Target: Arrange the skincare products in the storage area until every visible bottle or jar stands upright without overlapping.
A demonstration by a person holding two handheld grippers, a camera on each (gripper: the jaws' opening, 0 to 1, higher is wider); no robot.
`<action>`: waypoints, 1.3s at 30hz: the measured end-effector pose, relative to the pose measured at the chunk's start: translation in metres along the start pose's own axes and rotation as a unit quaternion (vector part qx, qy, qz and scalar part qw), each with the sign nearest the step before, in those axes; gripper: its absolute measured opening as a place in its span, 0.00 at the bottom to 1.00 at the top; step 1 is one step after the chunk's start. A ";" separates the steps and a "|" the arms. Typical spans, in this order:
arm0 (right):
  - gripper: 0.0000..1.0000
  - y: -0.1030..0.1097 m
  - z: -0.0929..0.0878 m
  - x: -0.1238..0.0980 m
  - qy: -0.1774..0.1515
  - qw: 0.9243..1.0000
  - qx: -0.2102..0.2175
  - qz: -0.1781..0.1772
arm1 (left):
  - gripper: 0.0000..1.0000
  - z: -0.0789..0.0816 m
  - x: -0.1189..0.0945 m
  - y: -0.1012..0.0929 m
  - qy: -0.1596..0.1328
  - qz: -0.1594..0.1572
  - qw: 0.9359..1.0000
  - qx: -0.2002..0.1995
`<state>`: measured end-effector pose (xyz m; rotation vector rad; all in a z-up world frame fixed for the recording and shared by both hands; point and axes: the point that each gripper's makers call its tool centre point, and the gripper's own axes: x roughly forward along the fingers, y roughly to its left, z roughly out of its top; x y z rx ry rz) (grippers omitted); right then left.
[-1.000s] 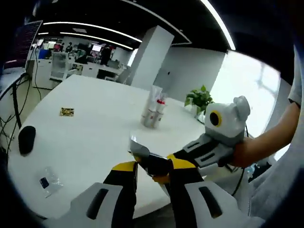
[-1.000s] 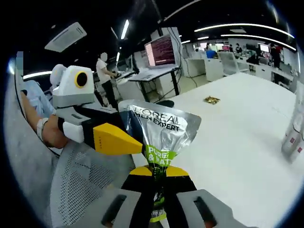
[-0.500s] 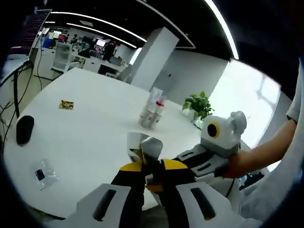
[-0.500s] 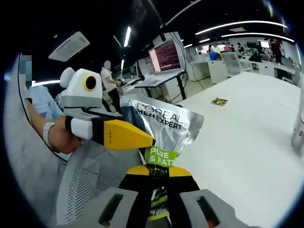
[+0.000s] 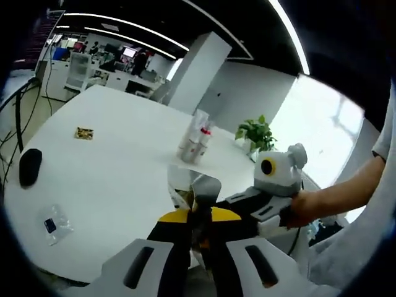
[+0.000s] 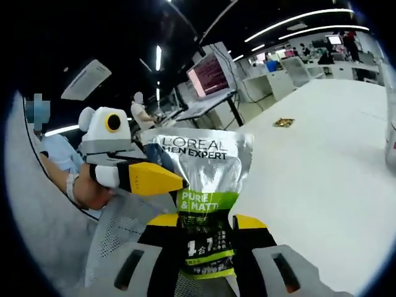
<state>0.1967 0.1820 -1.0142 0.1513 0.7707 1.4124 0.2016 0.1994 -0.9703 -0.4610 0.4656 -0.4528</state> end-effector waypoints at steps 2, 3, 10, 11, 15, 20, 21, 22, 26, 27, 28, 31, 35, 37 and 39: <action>0.43 0.000 0.004 -0.007 -0.015 0.999 0.025 0.019 | 0.04 0.003 -0.002 -0.005 -0.007 -0.017 1.000 -0.012; 0.48 -0.003 0.004 -0.010 -0.016 0.999 0.032 0.020 | 0.04 0.004 -0.002 -0.007 -0.007 -0.023 1.000 -0.015; 0.67 0.018 -0.001 -0.025 -0.008 0.982 0.135 0.128 | 0.04 0.007 -0.010 -0.039 -0.004 -0.129 0.990 -0.062; 0.65 0.024 -0.001 -0.026 -0.005 0.978 0.148 0.147 | 0.04 0.006 -0.011 -0.043 0.001 -0.142 0.988 -0.066; 0.48 0.053 0.005 -0.032 -0.008 0.962 0.165 0.216 | 0.04 0.002 -0.014 -0.055 0.019 -0.183 0.980 -0.079; 0.35 0.054 -0.003 -0.033 0.018 0.956 0.195 0.220 | 0.04 -0.005 -0.011 -0.054 0.038 -0.182 0.979 -0.086; 0.35 0.054 -0.004 -0.034 0.023 0.954 0.202 0.220 | 0.04 -0.005 -0.011 -0.054 0.039 -0.183 0.979 -0.085; 0.35 0.054 -0.004 -0.036 0.023 0.955 0.200 0.218 | 0.05 -0.007 -0.011 -0.055 0.043 -0.183 0.978 -0.087; 0.32 0.049 -0.004 -0.041 0.017 0.962 0.186 0.198 | 0.05 -0.010 -0.010 -0.055 0.052 -0.183 0.977 -0.095; 0.32 0.048 -0.004 -0.041 0.013 0.966 0.173 0.194 | 0.05 -0.011 -0.010 -0.055 0.055 -0.184 0.977 -0.094; 0.31 0.049 -0.004 -0.042 0.014 0.963 0.181 0.197 | 0.05 -0.011 -0.010 -0.055 0.054 -0.185 0.977 -0.093; 0.30 0.049 -0.003 -0.042 0.009 0.962 0.191 0.194 | 0.05 -0.011 -0.010 -0.055 0.056 -0.186 0.976 -0.102; 0.29 0.047 -0.003 -0.043 0.006 0.962 0.196 0.190 | 0.05 -0.011 -0.010 -0.054 0.057 -0.190 0.974 -0.110; 0.28 0.047 -0.002 -0.043 0.005 0.962 0.198 0.188 | 0.05 -0.011 -0.011 -0.055 0.057 -0.190 0.974 -0.110; 0.28 0.046 -0.002 -0.045 0.002 0.963 0.197 0.185 | 0.05 -0.011 -0.011 -0.056 0.058 -0.191 0.974 -0.111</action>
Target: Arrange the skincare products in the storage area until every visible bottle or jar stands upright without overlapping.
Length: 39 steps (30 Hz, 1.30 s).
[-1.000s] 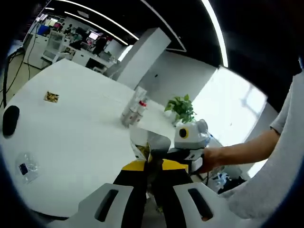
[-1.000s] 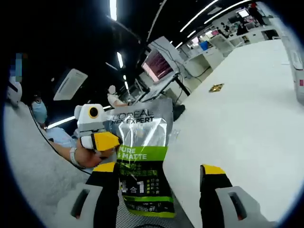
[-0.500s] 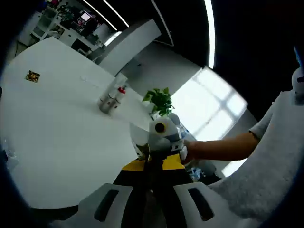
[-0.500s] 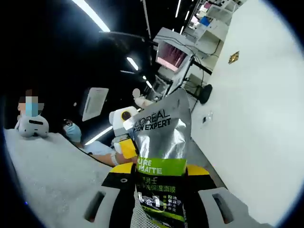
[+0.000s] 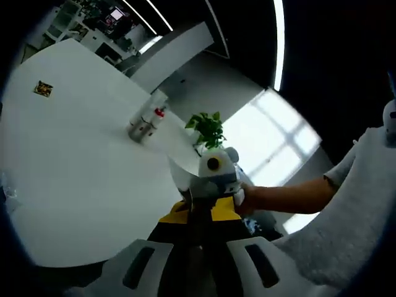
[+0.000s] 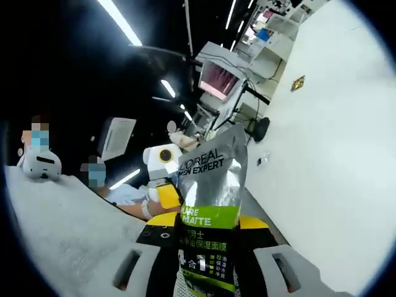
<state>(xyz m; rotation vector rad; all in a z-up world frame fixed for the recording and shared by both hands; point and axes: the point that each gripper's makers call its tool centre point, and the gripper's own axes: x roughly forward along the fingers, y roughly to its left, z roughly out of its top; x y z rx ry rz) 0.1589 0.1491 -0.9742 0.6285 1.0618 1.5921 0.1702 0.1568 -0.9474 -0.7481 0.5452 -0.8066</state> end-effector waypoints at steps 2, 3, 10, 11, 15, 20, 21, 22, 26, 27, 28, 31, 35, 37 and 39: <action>0.27 0.001 -0.001 -0.001 -0.001 1.000 0.001 -0.001 | 0.05 -0.001 0.000 -0.001 0.003 -0.004 1.000 -0.004; 0.27 0.000 0.000 -0.002 -0.004 1.000 0.000 -0.003 | 0.04 -0.001 0.000 -0.001 0.003 -0.004 1.000 -0.004; 0.00 0.006 0.025 -0.018 -0.089 0.996 0.006 0.019 | 0.00 0.005 -0.004 0.017 -0.010 0.038 0.999 -0.004; 0.00 0.000 0.023 -0.019 -0.086 0.996 0.001 -0.005 | 0.00 0.005 -0.001 0.007 -0.009 0.013 1.000 -0.026; 0.00 0.004 0.014 -0.016 -0.068 0.998 0.004 -0.003 | 0.00 0.002 -0.002 0.007 -0.004 0.019 1.000 -0.004; 0.00 0.008 0.017 -0.017 -0.087 0.996 -0.007 0.000 | 0.00 0.007 -0.003 0.006 -0.015 0.010 1.000 -0.009; 0.00 0.008 0.017 -0.017 -0.092 0.996 -0.010 -0.002 | 0.00 0.007 -0.003 0.006 -0.015 0.013 1.000 -0.008; 0.00 0.008 0.018 -0.017 -0.097 0.995 -0.019 -0.005 | 0.00 0.008 -0.003 0.006 -0.020 0.015 1.000 0.012; 0.00 0.014 0.023 -0.015 -0.126 0.992 -0.029 0.003 | 0.01 0.013 -0.005 0.003 -0.036 0.009 0.999 0.032; 0.00 0.015 0.024 -0.014 -0.129 0.991 -0.028 0.006 | 0.02 0.013 -0.005 0.004 -0.036 0.005 0.999 0.024; 0.00 0.017 0.026 -0.012 -0.137 0.990 -0.024 0.011 | 0.02 0.013 -0.004 0.004 -0.033 0.003 0.999 0.020; 0.00 0.023 0.035 -0.007 -0.159 0.987 -0.025 0.024 | 0.05 0.004 0.000 0.000 -0.014 0.003 0.999 0.035; 0.00 0.025 0.042 0.003 -0.161 0.986 -0.030 0.026 | 0.07 0.007 -0.001 0.003 -0.021 0.010 0.999 0.040; 0.00 0.025 0.044 0.004 -0.167 0.985 -0.031 0.029 | 0.04 0.013 -0.004 0.003 -0.033 0.005 0.999 0.018; 0.00 0.027 0.047 0.005 -0.174 0.984 -0.024 0.035 | 0.00 0.015 -0.007 -0.001 -0.038 -0.005 0.999 0.021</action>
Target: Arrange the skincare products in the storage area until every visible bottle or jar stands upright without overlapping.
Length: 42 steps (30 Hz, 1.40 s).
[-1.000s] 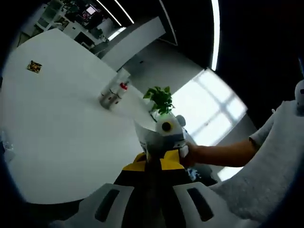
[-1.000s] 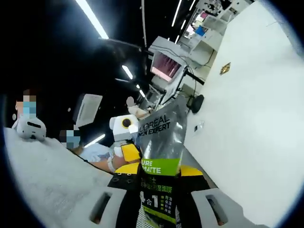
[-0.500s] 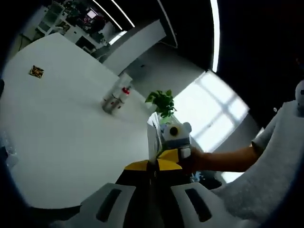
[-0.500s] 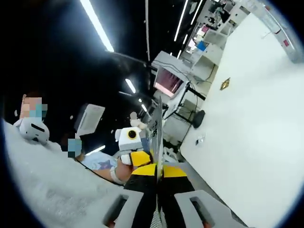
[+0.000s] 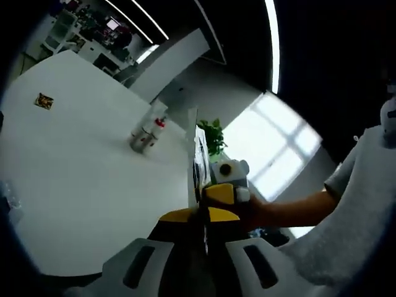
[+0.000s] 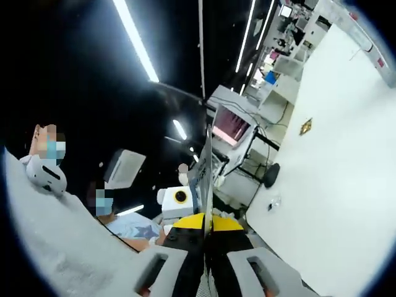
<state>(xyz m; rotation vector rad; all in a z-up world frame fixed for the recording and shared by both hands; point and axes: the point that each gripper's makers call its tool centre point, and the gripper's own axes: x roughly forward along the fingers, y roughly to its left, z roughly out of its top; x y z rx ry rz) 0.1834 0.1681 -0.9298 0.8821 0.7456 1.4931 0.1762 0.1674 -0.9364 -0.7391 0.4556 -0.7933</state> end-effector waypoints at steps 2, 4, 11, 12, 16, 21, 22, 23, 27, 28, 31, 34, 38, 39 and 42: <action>0.00 0.000 0.001 0.003 0.001 1.000 -0.003 -0.003 | 0.00 0.001 -0.001 0.002 -0.002 0.006 1.000 -0.005; 0.00 0.003 0.004 0.004 -0.005 1.000 0.008 0.005 | 0.00 0.006 -0.003 0.001 -0.012 0.002 1.000 -0.009; 0.00 0.003 0.004 0.004 -0.011 0.999 0.038 0.007 | 0.00 0.008 -0.004 -0.002 -0.016 -0.011 0.999 -0.030; 0.00 0.004 0.004 0.003 -0.013 0.999 0.039 0.010 | 0.00 0.008 -0.004 -0.003 -0.014 -0.014 0.999 -0.034; 0.00 0.000 -0.001 -0.004 -0.007 0.999 0.047 0.000 | 0.00 0.007 -0.004 -0.004 -0.012 -0.016 0.999 -0.039; 0.06 -0.003 -0.014 -0.014 0.018 0.999 0.037 -0.011 | 0.00 0.017 -0.008 0.000 -0.038 -0.020 0.997 -0.069; 0.03 0.000 -0.017 -0.014 0.026 0.999 0.036 -0.007 | 0.00 0.018 -0.008 -0.001 -0.039 -0.025 0.996 -0.077; 0.01 0.002 -0.018 -0.014 0.028 0.999 0.035 -0.002 | 0.00 0.017 -0.008 -0.002 -0.036 -0.024 0.996 -0.077; 0.00 0.008 -0.014 -0.013 0.023 0.999 0.023 0.009 | 0.00 0.018 -0.007 -0.001 -0.043 -0.026 0.996 -0.077; 0.00 0.007 -0.014 -0.013 0.021 1.000 0.021 0.008 | 0.00 0.019 -0.007 -0.001 -0.045 -0.026 0.996 -0.075; 0.00 0.004 -0.011 -0.010 0.008 1.000 0.019 0.000 | 0.00 0.020 -0.006 0.003 -0.053 -0.010 0.998 -0.045; 0.00 -0.002 -0.009 -0.008 -0.002 1.000 0.025 -0.011 | 0.02 0.014 -0.004 0.007 -0.038 0.005 0.999 -0.036; 0.00 -0.003 -0.004 -0.010 -0.011 0.999 0.029 -0.014 | 0.03 0.013 -0.002 0.008 -0.035 0.007 0.999 -0.034; 0.00 -0.004 -0.003 -0.010 -0.014 0.999 0.035 -0.014 | 0.02 0.013 -0.002 0.008 -0.035 0.006 0.999 -0.038; 0.00 -0.004 -0.004 -0.007 -0.014 0.999 0.050 -0.010 | 0.00 0.015 -0.006 0.008 -0.032 0.000 0.998 -0.060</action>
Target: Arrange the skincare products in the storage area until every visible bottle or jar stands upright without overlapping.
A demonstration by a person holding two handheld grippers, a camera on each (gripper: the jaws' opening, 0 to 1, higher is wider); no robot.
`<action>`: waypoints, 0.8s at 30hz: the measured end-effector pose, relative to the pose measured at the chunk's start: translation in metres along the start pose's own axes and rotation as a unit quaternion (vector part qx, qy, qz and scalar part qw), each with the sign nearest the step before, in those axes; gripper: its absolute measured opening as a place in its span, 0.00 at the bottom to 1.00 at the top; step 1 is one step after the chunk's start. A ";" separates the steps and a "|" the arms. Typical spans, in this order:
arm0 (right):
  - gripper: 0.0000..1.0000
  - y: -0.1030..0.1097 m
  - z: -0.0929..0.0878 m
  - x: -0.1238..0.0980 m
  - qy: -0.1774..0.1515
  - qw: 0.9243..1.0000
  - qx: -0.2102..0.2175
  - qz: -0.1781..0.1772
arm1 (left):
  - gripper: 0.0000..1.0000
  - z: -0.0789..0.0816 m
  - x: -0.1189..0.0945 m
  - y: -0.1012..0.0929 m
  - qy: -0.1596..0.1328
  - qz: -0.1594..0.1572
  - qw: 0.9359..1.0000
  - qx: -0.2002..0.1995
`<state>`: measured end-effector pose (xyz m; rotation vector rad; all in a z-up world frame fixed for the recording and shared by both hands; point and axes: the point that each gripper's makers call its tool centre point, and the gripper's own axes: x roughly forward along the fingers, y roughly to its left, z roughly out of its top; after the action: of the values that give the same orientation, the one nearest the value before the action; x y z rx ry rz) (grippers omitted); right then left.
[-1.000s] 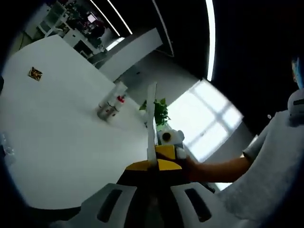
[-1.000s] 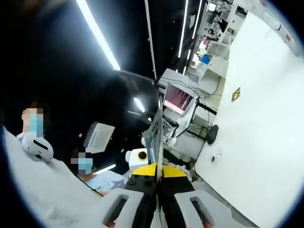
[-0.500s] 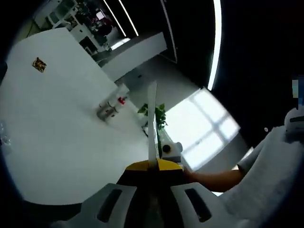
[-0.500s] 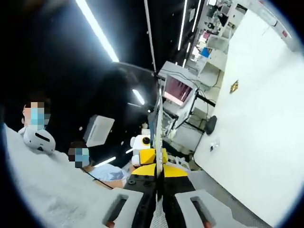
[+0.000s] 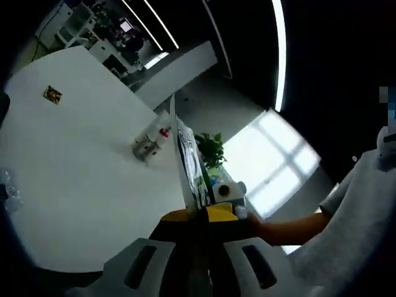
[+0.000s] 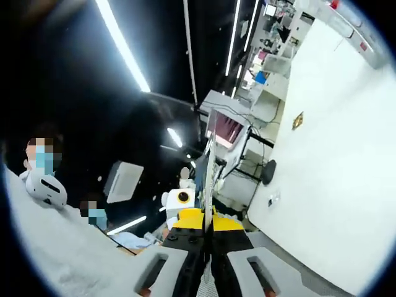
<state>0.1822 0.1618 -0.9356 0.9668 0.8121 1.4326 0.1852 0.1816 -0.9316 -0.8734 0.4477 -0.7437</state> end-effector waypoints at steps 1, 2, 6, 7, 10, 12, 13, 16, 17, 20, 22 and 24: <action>0.00 0.001 0.000 0.001 -0.001 1.000 0.002 0.003 | 0.00 0.002 -0.001 0.000 -0.004 -0.001 1.000 -0.004; 0.00 0.003 0.001 0.003 -0.003 1.000 0.007 0.008 | 0.00 0.004 -0.003 0.000 -0.008 -0.006 1.000 -0.007; 0.04 -0.003 -0.014 0.008 0.051 0.999 -0.017 -0.011 | 0.00 0.008 -0.004 -0.001 -0.021 -0.004 1.000 -0.017; 0.07 -0.001 -0.019 0.010 0.063 0.998 -0.015 -0.009 | 0.00 0.010 -0.004 0.000 -0.025 -0.003 0.999 -0.020; 0.00 0.008 -0.018 0.017 0.056 0.997 -0.044 0.006 | 0.00 0.012 -0.005 -0.001 -0.028 -0.015 0.999 -0.040; 0.00 0.006 -0.007 0.019 0.022 1.000 -0.014 -0.002 | 0.00 0.016 -0.007 0.000 -0.040 -0.013 0.998 -0.040; 0.00 0.008 -0.008 0.019 0.017 1.000 0.007 0.010 | 0.00 0.018 -0.007 0.001 -0.046 -0.014 0.998 -0.043; 0.00 0.005 -0.009 0.019 0.019 1.000 -0.013 -0.001 | 0.00 0.018 -0.006 0.004 -0.045 -0.002 0.999 -0.031; 0.00 0.004 -0.008 0.019 0.019 1.000 -0.015 -0.003 | 0.00 0.017 -0.006 0.004 -0.043 0.001 0.999 -0.013; 0.00 0.004 -0.008 0.017 0.019 0.999 -0.033 -0.011 | 0.02 0.016 -0.004 0.005 -0.045 0.013 0.999 0.013; 0.00 0.003 -0.008 0.015 0.025 0.999 -0.044 -0.014 | 0.03 0.014 -0.003 0.004 -0.038 0.013 0.999 0.017; 0.00 0.002 -0.008 0.013 0.033 0.997 -0.070 -0.018 | 0.04 0.009 -0.002 0.004 -0.023 0.017 0.999 0.027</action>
<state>0.1740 0.1745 -0.9356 0.7973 0.7631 1.4767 0.1904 0.1894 -0.9295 -0.8288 0.3993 -0.7003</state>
